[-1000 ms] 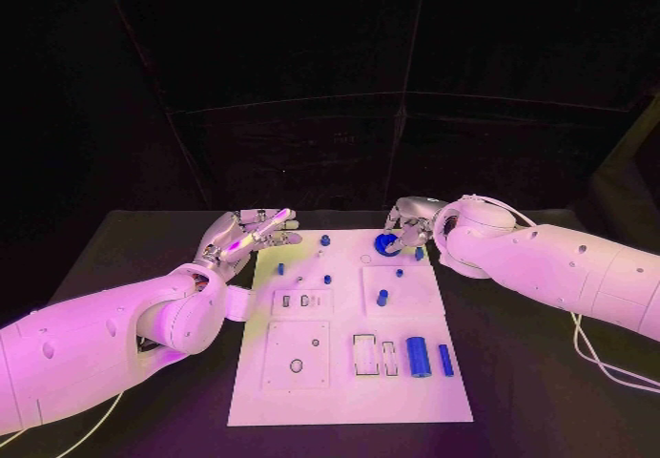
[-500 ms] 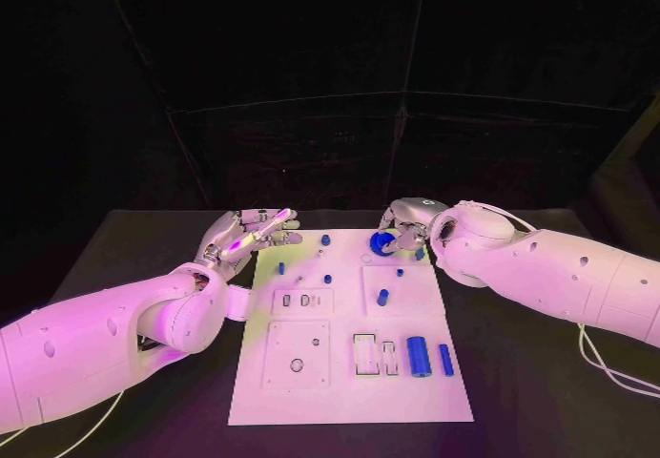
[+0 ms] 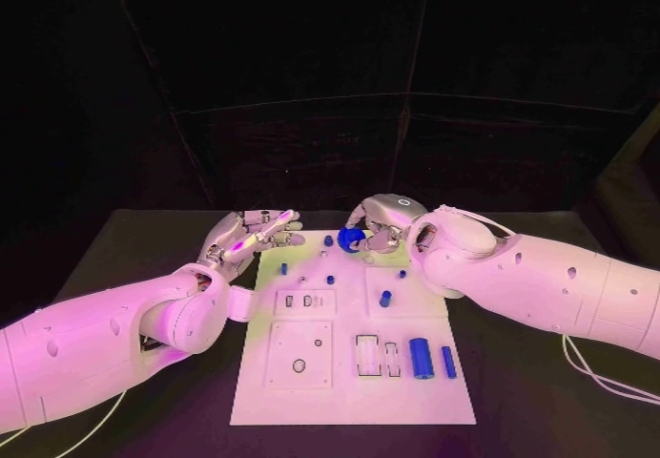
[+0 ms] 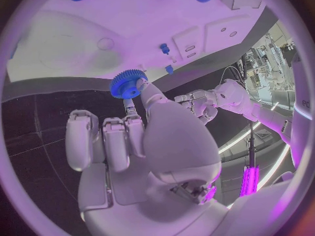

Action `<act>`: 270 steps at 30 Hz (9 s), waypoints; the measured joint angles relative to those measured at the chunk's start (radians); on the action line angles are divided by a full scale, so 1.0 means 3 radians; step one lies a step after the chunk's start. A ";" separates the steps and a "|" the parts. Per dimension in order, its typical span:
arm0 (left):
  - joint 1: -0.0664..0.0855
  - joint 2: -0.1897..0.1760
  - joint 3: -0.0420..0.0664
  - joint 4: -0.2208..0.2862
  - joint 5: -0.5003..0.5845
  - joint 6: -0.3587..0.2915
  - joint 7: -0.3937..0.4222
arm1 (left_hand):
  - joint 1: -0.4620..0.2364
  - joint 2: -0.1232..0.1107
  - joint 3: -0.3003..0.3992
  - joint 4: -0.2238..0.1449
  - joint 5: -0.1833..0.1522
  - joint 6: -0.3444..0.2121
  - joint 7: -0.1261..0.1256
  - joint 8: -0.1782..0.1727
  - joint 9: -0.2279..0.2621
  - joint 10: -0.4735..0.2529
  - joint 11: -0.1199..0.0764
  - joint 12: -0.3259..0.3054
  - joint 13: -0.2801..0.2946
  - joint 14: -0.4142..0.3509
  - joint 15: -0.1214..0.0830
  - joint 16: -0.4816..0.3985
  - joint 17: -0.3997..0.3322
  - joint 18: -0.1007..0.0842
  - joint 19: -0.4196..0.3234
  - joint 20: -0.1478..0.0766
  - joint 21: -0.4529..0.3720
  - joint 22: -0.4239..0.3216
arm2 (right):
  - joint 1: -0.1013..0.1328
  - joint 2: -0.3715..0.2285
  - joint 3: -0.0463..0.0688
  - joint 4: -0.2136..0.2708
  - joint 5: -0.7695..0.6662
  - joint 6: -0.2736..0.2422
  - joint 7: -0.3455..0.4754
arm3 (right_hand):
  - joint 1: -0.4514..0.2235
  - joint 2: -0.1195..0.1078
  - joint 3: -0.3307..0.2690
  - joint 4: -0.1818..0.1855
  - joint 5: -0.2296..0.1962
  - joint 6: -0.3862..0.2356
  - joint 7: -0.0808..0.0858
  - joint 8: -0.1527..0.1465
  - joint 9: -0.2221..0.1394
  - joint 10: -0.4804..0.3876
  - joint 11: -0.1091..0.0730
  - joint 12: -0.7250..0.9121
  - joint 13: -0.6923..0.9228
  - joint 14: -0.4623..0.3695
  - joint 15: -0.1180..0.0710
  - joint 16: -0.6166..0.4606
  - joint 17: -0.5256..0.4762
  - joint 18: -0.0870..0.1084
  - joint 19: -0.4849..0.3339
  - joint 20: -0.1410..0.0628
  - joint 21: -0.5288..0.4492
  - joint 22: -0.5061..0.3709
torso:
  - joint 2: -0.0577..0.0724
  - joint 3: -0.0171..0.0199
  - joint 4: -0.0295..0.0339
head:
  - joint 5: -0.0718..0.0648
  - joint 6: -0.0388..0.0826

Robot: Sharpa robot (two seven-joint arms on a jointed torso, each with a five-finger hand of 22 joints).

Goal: Assemble the parts on the task board

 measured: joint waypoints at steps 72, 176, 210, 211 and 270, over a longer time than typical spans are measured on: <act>0.0000 0.0011 0.0000 -0.0035 0.0000 0.0013 -0.0010 | 0.0014 0.0014 0.0000 0.0000 0.0000 0.0000 0.0000 0.0000 0.0000 0.0000 0.0000 -0.0012 0.0001 0.0000 0.0000 0.0000 -0.0003 0.0000 0.0019 0.0005 0.0000 -0.0004 | -0.0093 0.0639 -0.0188 -0.0557 -0.0113 0.0052 -0.0211 | -0.0781 -0.0201 -0.0095 0.0539 -0.0099 -0.0202 0.0061 -0.0371 0.0023 -0.0120 0.0096 -0.0182 -0.0002 0.0000 0.0050 0.0000 0.0001 0.0002 0.0007 0.0080 0.0000 -0.0001 | 0.0000 0.0007 -0.0012 | 0.0057 -0.0034; -0.0023 0.0054 -0.0007 -0.0159 0.0000 0.0103 -0.0021 | 0.0053 0.0053 0.0019 -0.0055 0.0000 0.0019 0.0006 -0.0026 0.0000 0.0024 0.0000 -0.0038 0.0002 0.0000 0.0000 -0.0042 -0.0002 0.0000 0.0030 -0.0005 -0.0013 -0.0023 | -0.0263 -0.0482 -0.0181 -0.0841 0.1603 0.0110 0.1213 | 0.0040 -0.0150 0.0084 -0.0029 -0.0194 0.0092 0.0010 -0.0310 0.0032 -0.0137 0.0054 -0.0238 0.0007 -0.0012 0.0037 -0.0042 0.0001 0.0002 -0.0055 0.0053 -0.0050 -0.0001 | -0.0087 0.0052 -0.0114 | -0.0007 -0.0032; -0.0023 0.0034 -0.0007 -0.0152 0.0000 0.0113 -0.0022 | 0.0053 0.0053 0.0019 -0.0055 0.0000 0.0018 0.0006 -0.0026 0.0000 0.0024 0.0000 -0.0038 0.0002 0.0000 0.0000 -0.0042 -0.0002 0.0000 0.0029 -0.0005 -0.0013 -0.0025 | -0.0266 -0.0554 -0.0180 -0.0539 0.1750 -0.0201 0.1131 | -0.0036 -0.0078 0.0245 -0.0053 -0.0151 0.0314 -0.0065 -0.0236 0.0031 -0.0065 -0.0017 -0.0126 0.0000 0.0000 -0.0023 -0.0025 0.0001 0.0001 0.0023 -0.0025 -0.0011 -0.0001 | -0.0090 0.0052 -0.0119 | 0.0002 -0.0054; -0.0023 0.0031 -0.0007 -0.0152 0.0000 0.0113 -0.0022 | 0.0053 0.0053 0.0019 -0.0055 0.0000 0.0018 0.0006 -0.0026 0.0000 0.0024 0.0000 -0.0037 0.0002 0.0000 0.0000 -0.0042 -0.0002 0.0000 0.0029 -0.0005 -0.0013 -0.0025 | -0.0266 -0.0574 -0.0180 -0.0471 0.1756 -0.0234 0.1111 | -0.0035 -0.0078 0.0256 -0.0061 -0.0151 0.0315 -0.0066 -0.0236 0.0030 -0.0065 -0.0017 -0.0126 -0.0001 0.0000 -0.0023 -0.0025 0.0000 0.0001 0.0023 -0.0025 -0.0011 -0.0001 | -0.0092 0.0051 -0.0119 | 0.0004 -0.0054; -0.0014 0.0057 -0.0006 -0.0267 0.0011 0.0113 -0.0022 | 0.0053 0.0053 0.0019 -0.0055 0.0000 0.0018 0.0006 -0.0026 0.0000 0.0024 0.0000 -0.0050 0.0002 0.0000 0.0000 -0.0042 -0.0002 0.0000 0.0041 0.0007 -0.0013 -0.0031 | -0.0432 0.0401 -0.0273 0.0134 0.0407 -0.0288 -0.0335 | -0.0081 -0.0051 0.0373 -0.0089 -0.0226 0.0371 -0.0079 -0.0206 0.0032 -0.0042 -0.0041 -0.0087 0.0000 0.0000 -0.0047 -0.0025 0.0002 0.0002 0.0035 -0.0037 -0.0011 -0.0001 | -0.0174 0.0007 -0.0081 | 0.0247 -0.0262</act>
